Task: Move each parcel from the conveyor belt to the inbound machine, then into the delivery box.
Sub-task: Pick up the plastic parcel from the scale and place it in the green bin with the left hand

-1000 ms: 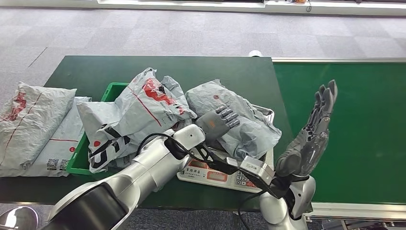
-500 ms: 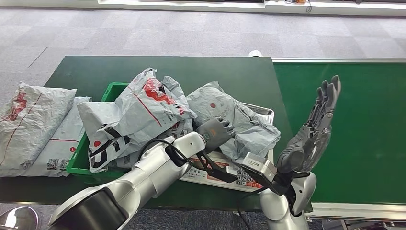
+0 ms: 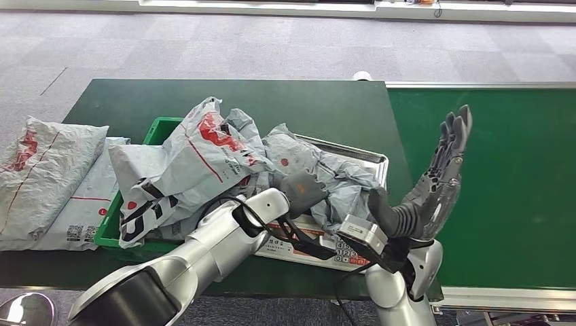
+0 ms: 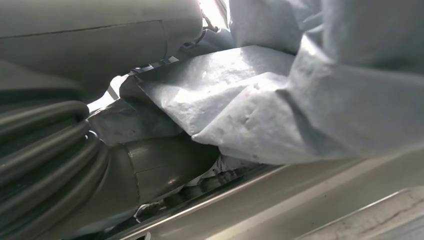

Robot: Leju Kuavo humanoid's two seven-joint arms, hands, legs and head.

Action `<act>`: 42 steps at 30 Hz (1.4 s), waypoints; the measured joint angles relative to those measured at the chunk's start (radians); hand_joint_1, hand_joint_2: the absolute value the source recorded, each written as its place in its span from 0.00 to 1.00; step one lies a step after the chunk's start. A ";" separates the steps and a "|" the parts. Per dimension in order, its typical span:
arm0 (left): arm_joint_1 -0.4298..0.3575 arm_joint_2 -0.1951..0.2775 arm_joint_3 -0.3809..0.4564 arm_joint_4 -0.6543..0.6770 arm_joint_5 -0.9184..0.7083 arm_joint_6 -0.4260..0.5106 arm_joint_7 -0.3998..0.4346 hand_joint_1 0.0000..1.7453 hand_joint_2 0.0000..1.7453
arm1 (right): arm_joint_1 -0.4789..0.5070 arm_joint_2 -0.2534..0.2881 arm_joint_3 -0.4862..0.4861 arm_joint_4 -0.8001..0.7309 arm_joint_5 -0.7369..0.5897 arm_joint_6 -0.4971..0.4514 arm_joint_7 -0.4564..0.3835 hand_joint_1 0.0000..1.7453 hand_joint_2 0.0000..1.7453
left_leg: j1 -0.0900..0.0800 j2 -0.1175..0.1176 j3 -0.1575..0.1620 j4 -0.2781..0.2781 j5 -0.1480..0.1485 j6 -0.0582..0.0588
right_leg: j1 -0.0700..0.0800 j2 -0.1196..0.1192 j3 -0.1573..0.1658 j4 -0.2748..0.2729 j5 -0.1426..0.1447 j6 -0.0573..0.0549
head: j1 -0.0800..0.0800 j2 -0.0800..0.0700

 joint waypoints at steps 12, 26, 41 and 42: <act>0.000 0.003 0.000 0.000 0.000 0.001 0.000 1.00 1.00 | -0.002 0.000 0.000 0.016 0.000 0.000 0.000 0.00 1.00 | 0.000 0.000 0.000 0.000 0.000 0.000 | 0.000 0.000 0.000 0.000 0.000 0.000 | 0.000 0.000; -0.041 0.037 0.044 -0.037 0.080 0.401 0.076 1.00 1.00 | 0.007 0.000 -0.002 0.019 0.015 -0.001 0.001 0.00 1.00 | 0.000 0.000 -0.001 0.000 0.001 0.000 | 0.000 0.000 -0.001 0.000 0.000 0.000 | 0.000 0.000; 0.002 0.087 0.139 -0.694 0.280 0.428 -0.141 1.00 1.00 | 0.055 0.020 -0.075 -0.027 0.060 -0.002 -0.018 0.00 1.00 | -0.001 0.000 -0.002 0.000 0.000 0.001 | -0.001 0.000 -0.003 0.000 0.000 0.000 | 0.000 0.000; 0.008 0.088 0.139 -0.724 0.299 0.430 -0.147 1.00 1.00 | 0.058 0.020 -0.076 -0.030 0.061 -0.002 -0.017 0.00 1.00 | -0.001 0.000 -0.002 0.000 0.000 0.001 | -0.001 0.000 -0.003 0.000 0.000 0.000 | 0.000 0.000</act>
